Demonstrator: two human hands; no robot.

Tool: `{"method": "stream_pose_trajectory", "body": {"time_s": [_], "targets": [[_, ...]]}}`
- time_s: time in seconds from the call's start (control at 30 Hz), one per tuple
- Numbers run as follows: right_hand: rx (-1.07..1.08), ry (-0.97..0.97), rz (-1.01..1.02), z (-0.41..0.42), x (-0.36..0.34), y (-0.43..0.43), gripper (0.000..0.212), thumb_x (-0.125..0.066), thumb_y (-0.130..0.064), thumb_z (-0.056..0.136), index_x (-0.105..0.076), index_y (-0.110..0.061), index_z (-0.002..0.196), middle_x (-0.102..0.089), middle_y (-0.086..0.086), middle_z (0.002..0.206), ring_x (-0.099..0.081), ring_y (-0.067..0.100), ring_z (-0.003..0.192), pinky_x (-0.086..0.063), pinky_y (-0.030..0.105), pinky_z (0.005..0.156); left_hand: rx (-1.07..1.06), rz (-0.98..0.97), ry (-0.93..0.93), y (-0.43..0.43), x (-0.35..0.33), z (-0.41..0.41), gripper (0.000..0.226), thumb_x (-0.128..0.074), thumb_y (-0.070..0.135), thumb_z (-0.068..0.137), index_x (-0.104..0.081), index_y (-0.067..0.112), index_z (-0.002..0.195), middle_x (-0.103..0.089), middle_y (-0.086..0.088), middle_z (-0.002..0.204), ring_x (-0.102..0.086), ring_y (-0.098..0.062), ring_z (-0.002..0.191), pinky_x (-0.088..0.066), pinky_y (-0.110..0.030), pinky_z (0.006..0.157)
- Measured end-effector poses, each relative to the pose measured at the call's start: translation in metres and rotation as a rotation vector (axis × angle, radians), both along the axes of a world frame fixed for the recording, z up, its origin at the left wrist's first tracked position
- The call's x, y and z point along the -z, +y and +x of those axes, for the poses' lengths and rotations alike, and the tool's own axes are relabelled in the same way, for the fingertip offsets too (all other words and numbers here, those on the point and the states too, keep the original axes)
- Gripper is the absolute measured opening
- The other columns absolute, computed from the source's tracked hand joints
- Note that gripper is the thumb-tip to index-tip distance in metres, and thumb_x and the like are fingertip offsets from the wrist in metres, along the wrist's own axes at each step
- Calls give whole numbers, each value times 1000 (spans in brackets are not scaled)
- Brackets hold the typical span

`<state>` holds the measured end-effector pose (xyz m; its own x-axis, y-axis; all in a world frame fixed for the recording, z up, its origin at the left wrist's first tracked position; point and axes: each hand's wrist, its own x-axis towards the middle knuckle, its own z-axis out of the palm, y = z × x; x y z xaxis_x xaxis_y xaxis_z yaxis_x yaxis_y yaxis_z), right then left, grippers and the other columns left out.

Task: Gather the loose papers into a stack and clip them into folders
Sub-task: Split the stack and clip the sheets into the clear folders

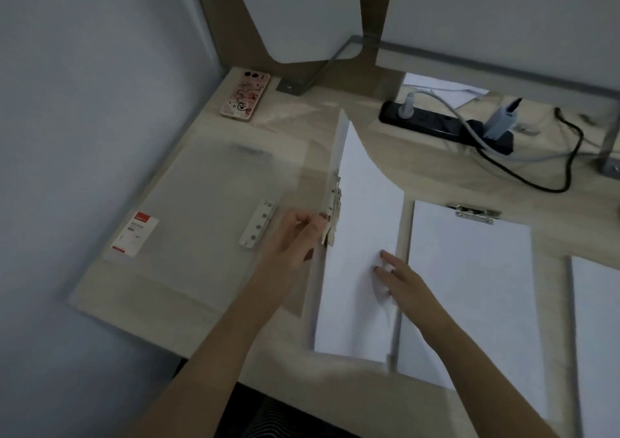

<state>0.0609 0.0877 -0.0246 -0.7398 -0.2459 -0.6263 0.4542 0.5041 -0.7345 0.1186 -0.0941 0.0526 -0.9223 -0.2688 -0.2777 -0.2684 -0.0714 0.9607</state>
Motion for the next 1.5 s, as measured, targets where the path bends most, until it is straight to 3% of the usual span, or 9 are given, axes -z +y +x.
{"method": "stream_pose_trajectory", "body": {"time_s": [0.13, 0.27, 0.43, 0.6, 0.73, 0.87, 0.97, 1.27, 1.5], "targets": [[124, -201, -304, 1, -28, 31, 49, -49, -40, 90, -47, -21, 135, -44, 2, 143, -47, 18, 125, -50, 38, 93, 106, 32, 84, 53, -20, -9, 35, -41, 34, 90, -58, 15, 114, -65, 8, 107, -62, 3, 96, -47, -7, 79], [188, -232, -540, -3, -57, 76, 49, -39, -50, 92, -55, -21, 129, -57, 9, 132, -55, 26, 121, -50, 47, 93, 190, -24, 84, 102, -18, -21, 30, -50, 28, 87, -63, 19, 112, -66, 2, 114, -61, -9, 107, -48, -21, 93], [401, -230, -664, -3, -85, 153, 62, -29, -55, 92, -75, -15, 95, -74, 9, 93, -72, 21, 80, -57, 27, 62, 325, -172, -15, 162, 16, -35, 18, -53, 18, 90, -63, 25, 105, -62, 19, 101, -57, 11, 88, -43, -10, 75], [602, -61, -341, -7, -44, 214, 35, -40, -33, 97, -63, -11, 109, -69, 14, 101, -66, 25, 80, -50, 35, 77, 193, -527, -189, 188, 73, -42, 42, -52, 10, 90, -47, 15, 131, -43, -3, 139, -34, -18, 134, -24, -23, 109], [458, 17, 19, -9, -5, 229, 33, -43, -17, 94, -48, -6, 125, -57, 17, 114, -56, 27, 90, -44, 36, 77, 162, -543, -423, 199, 95, -39, 64, -55, 16, 88, -24, 10, 144, -21, -13, 150, -23, -27, 138, -23, -31, 110], [387, 3, 222, -8, 16, 226, 6, -42, -4, 89, -46, -6, 84, -49, 16, 97, -49, 26, 75, -40, 31, 66, 74, -519, -487, 202, 102, -35, 72, -59, 21, 84, -22, 10, 144, -28, -14, 145, -29, -30, 134, -30, -38, 107], [336, -20, 323, -4, 25, 219, 36, -44, -11, 91, -43, -1, 125, -41, 21, 126, -48, 39, 109, -43, 44, 94, 78, -573, -498, 199, 105, -34, 67, -61, 24, 83, -30, 10, 141, -34, -15, 142, -31, -30, 131, -31, -37, 106], [227, 11, 410, -2, 21, 212, 39, -54, -18, 88, -48, -8, 125, -33, 18, 131, -37, 39, 121, -34, 42, 106, 83, -609, -513, 183, 107, -36, 58, -59, 22, 86, -37, 13, 138, -41, -15, 137, -42, -31, 125, -37, -39, 103], [254, -8, 289, -7, 25, 178, 20, -58, -14, 84, -43, -12, 97, -36, 11, 111, -43, 27, 97, -40, 39, 92, 10, -589, -492, 152, 108, -44, 58, -56, 12, 87, -31, 7, 140, -31, -17, 143, -30, -31, 132, -27, -36, 107]]}}
